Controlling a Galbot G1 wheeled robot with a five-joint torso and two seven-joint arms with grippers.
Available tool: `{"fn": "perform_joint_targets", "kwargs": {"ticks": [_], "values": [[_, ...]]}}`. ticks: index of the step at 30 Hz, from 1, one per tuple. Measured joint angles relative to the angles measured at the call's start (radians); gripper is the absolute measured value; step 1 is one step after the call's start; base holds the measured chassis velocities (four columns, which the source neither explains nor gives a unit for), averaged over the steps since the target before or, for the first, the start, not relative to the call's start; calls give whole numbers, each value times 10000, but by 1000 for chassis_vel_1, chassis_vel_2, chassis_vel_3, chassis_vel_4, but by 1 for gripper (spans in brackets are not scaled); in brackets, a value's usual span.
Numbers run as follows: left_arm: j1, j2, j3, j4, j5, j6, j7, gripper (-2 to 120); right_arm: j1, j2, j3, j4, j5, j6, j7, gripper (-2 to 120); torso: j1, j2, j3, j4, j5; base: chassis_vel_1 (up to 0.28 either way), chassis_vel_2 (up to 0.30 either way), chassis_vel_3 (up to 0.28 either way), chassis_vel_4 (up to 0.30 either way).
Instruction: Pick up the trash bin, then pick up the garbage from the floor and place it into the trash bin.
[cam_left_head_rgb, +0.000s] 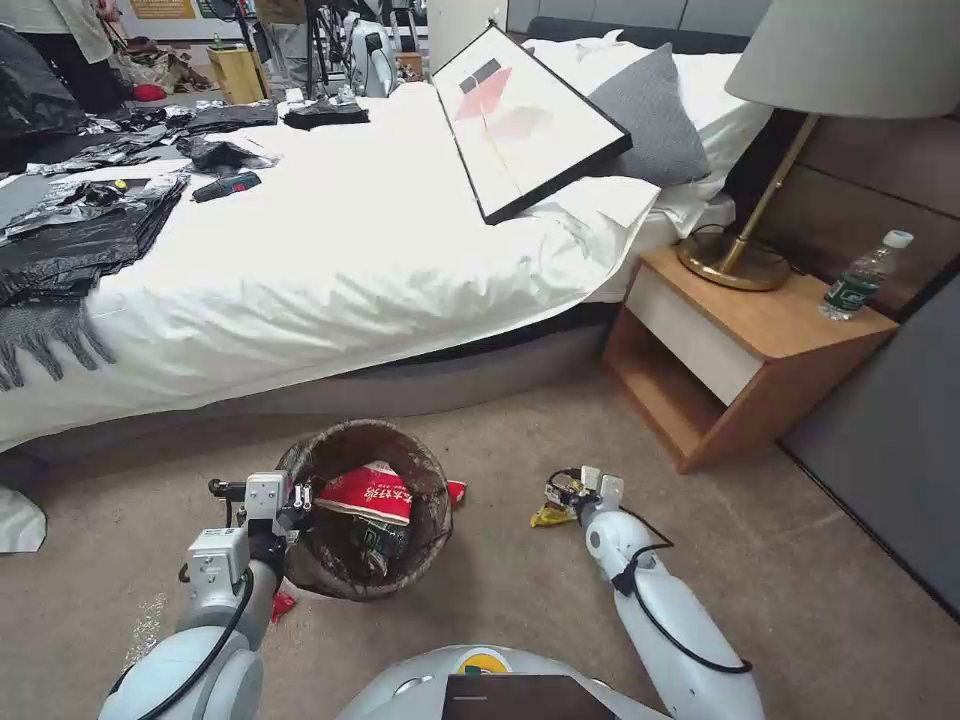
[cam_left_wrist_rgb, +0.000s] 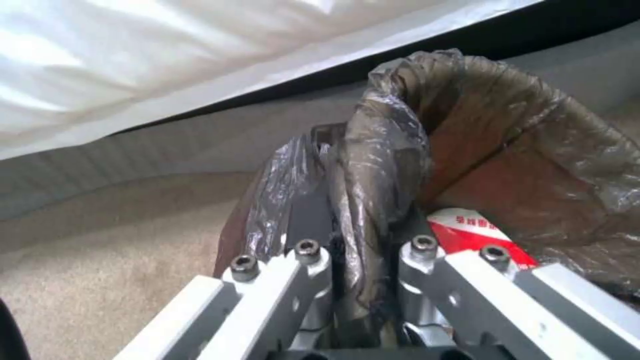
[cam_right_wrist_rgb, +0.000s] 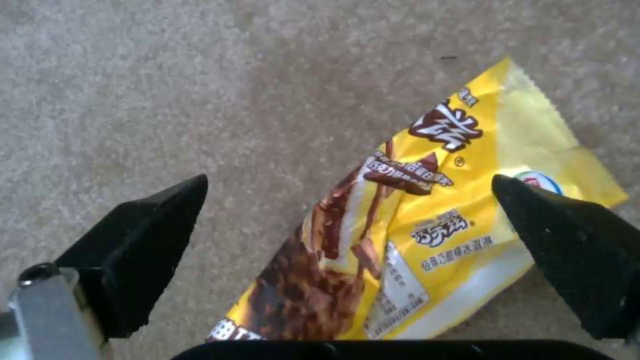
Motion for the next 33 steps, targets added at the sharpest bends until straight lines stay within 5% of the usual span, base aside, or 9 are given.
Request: {"fn": "perform_joint_targets", "kwargs": {"ticks": [33], "values": [[-22, 41, 40, 0, 25, -43, 39, 7, 254, 144, -23, -1093, -51, 111, 461, 100, -1, 0, 0, -1, 0, 0, 0, 0, 0]]}}
